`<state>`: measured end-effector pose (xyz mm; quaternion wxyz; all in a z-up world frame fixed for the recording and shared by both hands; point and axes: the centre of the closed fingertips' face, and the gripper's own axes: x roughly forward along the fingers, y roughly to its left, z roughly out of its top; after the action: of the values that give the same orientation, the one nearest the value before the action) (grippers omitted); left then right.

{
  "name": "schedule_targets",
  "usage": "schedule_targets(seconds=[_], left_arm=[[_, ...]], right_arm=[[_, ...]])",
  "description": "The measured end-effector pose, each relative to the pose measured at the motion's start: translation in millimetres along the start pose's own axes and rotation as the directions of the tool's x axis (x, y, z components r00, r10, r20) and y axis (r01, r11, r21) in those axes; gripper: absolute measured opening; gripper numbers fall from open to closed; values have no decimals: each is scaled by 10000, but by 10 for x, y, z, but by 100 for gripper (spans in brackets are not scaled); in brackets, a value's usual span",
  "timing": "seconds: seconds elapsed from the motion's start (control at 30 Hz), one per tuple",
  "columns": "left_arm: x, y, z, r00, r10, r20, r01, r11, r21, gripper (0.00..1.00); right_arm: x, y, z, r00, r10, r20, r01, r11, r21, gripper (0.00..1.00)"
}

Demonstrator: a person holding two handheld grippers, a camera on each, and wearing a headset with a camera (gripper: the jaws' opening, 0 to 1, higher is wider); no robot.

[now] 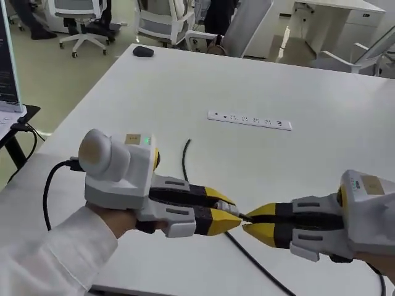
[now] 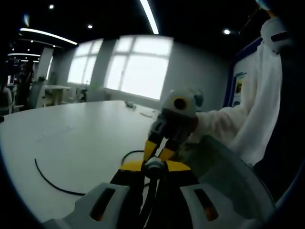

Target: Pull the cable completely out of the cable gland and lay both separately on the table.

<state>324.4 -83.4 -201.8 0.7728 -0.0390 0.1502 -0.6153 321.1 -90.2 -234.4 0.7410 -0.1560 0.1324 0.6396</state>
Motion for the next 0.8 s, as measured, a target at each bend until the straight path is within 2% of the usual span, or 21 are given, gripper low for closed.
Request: schedule_targets(seconds=[0.17,0.27,0.43,0.57,0.6,0.7,0.73,0.8], left_arm=[[-16,-4,-39,9999,52,-151,-53,10000,-60,17],[-33,19,-25,9999,130,-70,-132,9998,-166,17],[-107,82,50,9984,407,396,-386,9979,-523,17],[-128,117,70,9970,587,507,-558,9969,-557,17],[-130,121,76,9967,605,536,-575,9968,-561,17],[-126,127,81,9965,633,545,-603,9967,-550,17],[-130,132,86,9963,649,569,-616,9964,-574,17],[-165,151,116,9947,725,735,-676,9955,-671,17]], right_arm=[[37,21,-20,9998,126,-128,-126,9999,-51,5],[28,10,-30,9997,107,-221,-111,9998,-166,5],[-101,-96,-100,9985,-216,-511,204,9995,-238,4],[-227,-174,-147,9962,-539,-685,532,9985,-106,5],[-313,-202,-191,9957,-594,-711,590,9982,-81,5],[-354,-231,-216,9951,-667,-724,665,9978,-54,5],[-382,-271,-255,9941,-728,-803,728,9973,-27,5],[-451,-352,-419,9864,-967,-1330,965,9953,-80,5]])
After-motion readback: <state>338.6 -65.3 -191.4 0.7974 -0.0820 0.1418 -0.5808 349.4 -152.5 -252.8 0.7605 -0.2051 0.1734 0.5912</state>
